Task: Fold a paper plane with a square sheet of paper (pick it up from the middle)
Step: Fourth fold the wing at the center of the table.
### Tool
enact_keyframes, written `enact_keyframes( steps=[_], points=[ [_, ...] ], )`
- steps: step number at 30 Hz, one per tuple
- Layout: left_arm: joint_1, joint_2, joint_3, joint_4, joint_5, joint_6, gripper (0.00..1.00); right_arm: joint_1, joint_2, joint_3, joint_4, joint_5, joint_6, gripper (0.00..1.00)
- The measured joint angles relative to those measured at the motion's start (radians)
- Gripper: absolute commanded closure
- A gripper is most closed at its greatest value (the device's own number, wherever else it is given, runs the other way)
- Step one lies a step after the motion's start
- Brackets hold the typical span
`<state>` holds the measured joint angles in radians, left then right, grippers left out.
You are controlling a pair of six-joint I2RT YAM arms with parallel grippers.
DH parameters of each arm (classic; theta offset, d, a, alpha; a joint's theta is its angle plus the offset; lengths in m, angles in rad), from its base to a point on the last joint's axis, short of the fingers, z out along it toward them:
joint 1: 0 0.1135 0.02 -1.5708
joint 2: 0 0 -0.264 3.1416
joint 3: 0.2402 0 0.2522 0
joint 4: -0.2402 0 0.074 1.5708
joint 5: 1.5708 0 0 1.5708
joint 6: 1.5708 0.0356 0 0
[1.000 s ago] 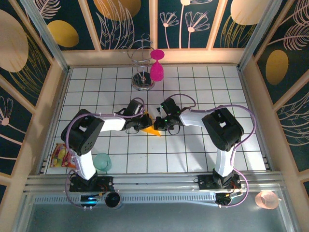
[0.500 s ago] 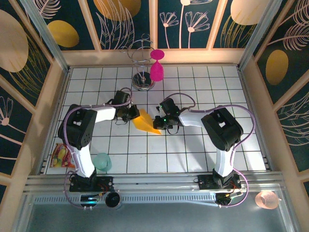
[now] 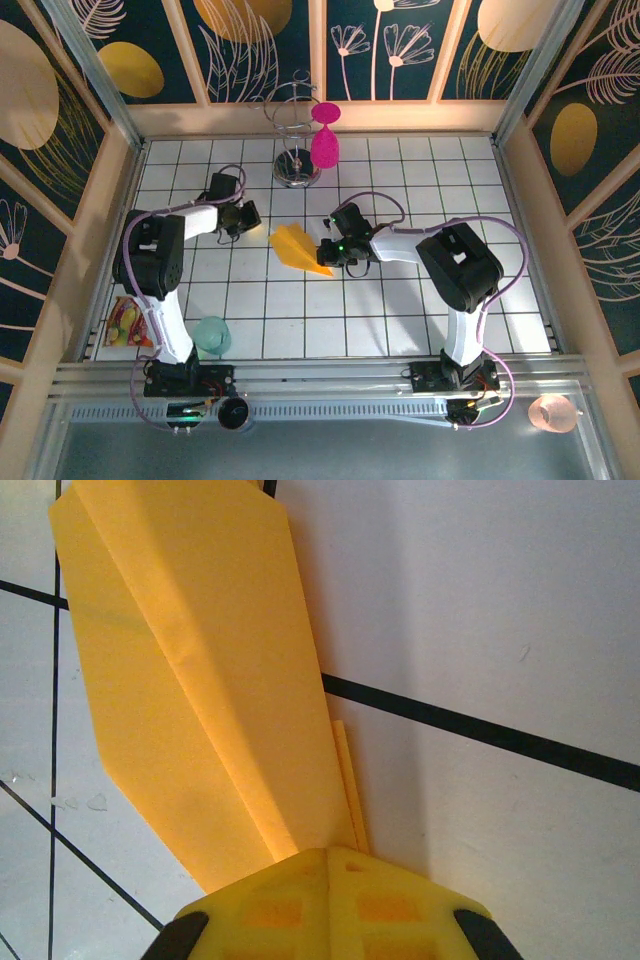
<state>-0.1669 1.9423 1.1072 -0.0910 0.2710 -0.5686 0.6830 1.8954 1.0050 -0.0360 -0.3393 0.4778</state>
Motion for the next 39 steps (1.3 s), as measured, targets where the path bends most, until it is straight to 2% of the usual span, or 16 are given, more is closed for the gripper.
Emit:
enact_keyframes(
  steps=[7,11,14,18,25,32,39],
  points=[
    [-0.014,-0.112,-0.079,0.019,0.005,-0.042,0.91,0.000,-0.002,0.001,0.004,-0.006,0.008,1.00],
    [-0.109,-0.174,-0.121,0.064,0.024,-0.091,0.91,0.000,-0.002,0.001,0.004,-0.006,0.011,1.00],
    [-0.198,-0.172,-0.143,0.111,0.056,-0.135,0.92,0.000,-0.002,0.001,0.004,-0.007,0.011,1.00],
    [-0.265,-0.136,-0.150,0.159,0.098,-0.178,0.94,-0.002,-0.002,0.000,0.006,-0.012,0.011,1.00],
    [-0.275,-0.032,-0.122,0.168,0.103,-0.198,0.95,-0.010,-0.004,-0.006,0.021,-0.042,0.011,1.00],
    [-0.278,-0.017,-0.083,0.129,0.068,-0.199,0.96,-0.041,-0.015,0.005,0.002,-0.137,0.011,1.00],
    [-0.278,-0.012,-0.069,0.109,0.053,-0.194,0.96,-0.045,-0.003,0.108,0.034,-0.214,0.027,1.00]
  ],
)
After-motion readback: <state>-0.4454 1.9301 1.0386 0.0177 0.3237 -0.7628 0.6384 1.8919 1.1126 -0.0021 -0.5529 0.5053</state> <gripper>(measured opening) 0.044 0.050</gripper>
